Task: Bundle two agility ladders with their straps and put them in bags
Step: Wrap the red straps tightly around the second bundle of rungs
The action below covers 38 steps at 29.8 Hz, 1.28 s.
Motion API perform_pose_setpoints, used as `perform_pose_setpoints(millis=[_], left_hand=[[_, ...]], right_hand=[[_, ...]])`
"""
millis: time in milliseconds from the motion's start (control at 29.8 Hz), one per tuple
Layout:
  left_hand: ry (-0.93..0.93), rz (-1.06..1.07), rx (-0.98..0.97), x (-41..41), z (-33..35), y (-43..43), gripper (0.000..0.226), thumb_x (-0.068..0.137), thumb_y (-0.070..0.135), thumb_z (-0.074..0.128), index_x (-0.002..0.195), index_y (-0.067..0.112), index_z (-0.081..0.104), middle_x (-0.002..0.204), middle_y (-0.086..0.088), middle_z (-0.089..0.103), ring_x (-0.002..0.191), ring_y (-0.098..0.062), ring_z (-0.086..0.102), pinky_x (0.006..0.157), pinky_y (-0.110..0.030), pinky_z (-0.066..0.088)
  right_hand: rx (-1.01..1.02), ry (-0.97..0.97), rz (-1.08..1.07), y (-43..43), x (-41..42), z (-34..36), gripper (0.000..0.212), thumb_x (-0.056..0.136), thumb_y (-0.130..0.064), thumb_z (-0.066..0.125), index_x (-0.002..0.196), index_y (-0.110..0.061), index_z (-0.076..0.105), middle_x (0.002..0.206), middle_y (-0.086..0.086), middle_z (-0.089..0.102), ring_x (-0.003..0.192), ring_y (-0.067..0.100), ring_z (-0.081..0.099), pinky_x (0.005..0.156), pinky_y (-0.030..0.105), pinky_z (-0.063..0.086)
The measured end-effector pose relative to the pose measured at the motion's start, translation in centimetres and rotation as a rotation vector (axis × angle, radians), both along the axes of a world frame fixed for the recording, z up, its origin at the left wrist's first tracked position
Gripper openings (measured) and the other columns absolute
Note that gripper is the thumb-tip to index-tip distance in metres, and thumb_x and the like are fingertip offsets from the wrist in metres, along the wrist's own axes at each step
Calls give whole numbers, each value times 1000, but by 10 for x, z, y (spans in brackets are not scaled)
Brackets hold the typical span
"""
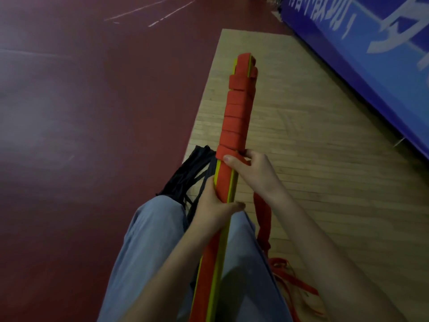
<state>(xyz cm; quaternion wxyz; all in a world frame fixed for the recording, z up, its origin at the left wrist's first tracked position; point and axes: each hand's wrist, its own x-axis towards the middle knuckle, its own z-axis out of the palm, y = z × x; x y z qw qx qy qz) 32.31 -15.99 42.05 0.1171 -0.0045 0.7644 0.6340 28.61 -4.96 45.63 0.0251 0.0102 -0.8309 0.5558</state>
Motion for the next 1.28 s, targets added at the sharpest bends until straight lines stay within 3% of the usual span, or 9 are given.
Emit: perform_pose_setpoints(millis=[134, 370, 437, 538, 638, 773, 874, 1008, 1277], left_hand=[[-74, 18, 144, -3, 13, -16, 32, 69, -5, 66, 83, 19, 50, 71, -3, 46, 64, -17, 49, 58, -28, 43], [-460, -406, 1022, 5, 15, -27, 49, 48, 4, 62, 97, 9, 59, 63, 0, 52, 48, -11, 50, 46, -22, 44], [-449, -534, 873, 4, 7, -22, 65, 55, 19, 72, 113, 1, 50, 71, -6, 53, 57, -17, 52, 58, -25, 46], [-396, -499, 448, 15, -16, -36, 126, 23, 47, 73, 130, -9, 38, 75, -6, 42, 60, -20, 37, 74, -31, 34], [-403, -205, 288, 16, 8, -25, 58, 70, 33, 70, 119, 6, 51, 99, -12, 60, 81, -29, 58, 83, -39, 47], [-109, 13, 149, 27, 6, -22, 56, 73, 24, 78, 118, 23, 45, 103, -7, 61, 91, -23, 63, 82, -42, 54], [2, 119, 22, 29, 6, -16, 46, 69, 20, 78, 98, 32, 44, 87, 1, 57, 76, -15, 59, 69, -32, 51], [-71, 60, 231, 36, 7, -28, 28, 74, -3, 66, 88, 16, 50, 74, -7, 48, 57, -15, 53, 51, -19, 49], [-186, -14, 414, 40, 4, -32, 31, 56, 9, 61, 86, 12, 52, 72, -7, 51, 48, -14, 57, 47, -25, 48]], right_hand=[[-3, 60, 128, 5, 1, 14, 17, 80, -28, 68, 95, -24, 62, 77, -12, 65, 66, -6, 63, 61, 5, 44], [-235, -133, 202, 3, 7, 12, 18, 86, -27, 56, 74, -14, 52, 41, -12, 47, 35, -2, 41, 37, 8, 28], [-304, -220, 275, 2, 10, 2, 35, 82, -37, 61, 75, -4, 52, 48, -2, 42, 34, -1, 33, 35, 11, 25], [-356, -257, 259, 2, 19, -3, 29, 81, -33, 65, 74, -6, 54, 49, -2, 50, 35, 1, 44, 35, 12, 33], [-210, -198, 170, -3, 21, 2, 19, 88, -24, 59, 70, -17, 54, 39, -14, 54, 37, -5, 51, 39, 7, 35], [56, -82, 112, -12, 17, 0, 20, 83, -33, 65, 69, -19, 63, 55, -11, 56, 44, -5, 50, 46, 9, 38], [-52, -78, 197, -15, 22, 2, 16, 87, -25, 61, 73, -17, 59, 48, -12, 54, 41, -6, 50, 43, 5, 35], [-108, -26, 307, -7, 28, 6, 9, 85, -17, 59, 77, -15, 60, 41, -18, 55, 37, -5, 48, 41, 6, 34], [-41, 21, 284, 5, 33, 3, 35, 71, -40, 59, 52, -12, 49, 35, -6, 46, 32, 3, 39, 38, 11, 31]])
